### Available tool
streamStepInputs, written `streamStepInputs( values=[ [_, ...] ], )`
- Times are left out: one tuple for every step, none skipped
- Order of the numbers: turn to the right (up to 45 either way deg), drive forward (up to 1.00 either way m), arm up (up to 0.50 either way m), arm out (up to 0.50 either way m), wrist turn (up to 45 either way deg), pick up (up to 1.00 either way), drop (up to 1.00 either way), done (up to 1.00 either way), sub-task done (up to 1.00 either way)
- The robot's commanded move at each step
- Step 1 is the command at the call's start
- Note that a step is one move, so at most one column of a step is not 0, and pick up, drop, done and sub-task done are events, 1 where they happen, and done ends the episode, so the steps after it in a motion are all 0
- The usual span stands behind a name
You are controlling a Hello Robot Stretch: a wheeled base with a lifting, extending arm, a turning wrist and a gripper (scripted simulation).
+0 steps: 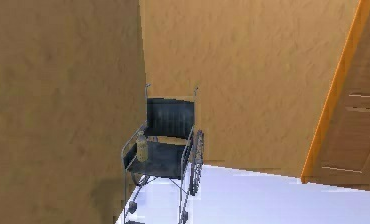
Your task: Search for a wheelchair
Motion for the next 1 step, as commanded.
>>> streamStepInputs(
  values=[
    [0.0, 0.00, 0.00, 0.00, 0.0, 0.00, 0.00, 1.00, 0.00]
  ],
)
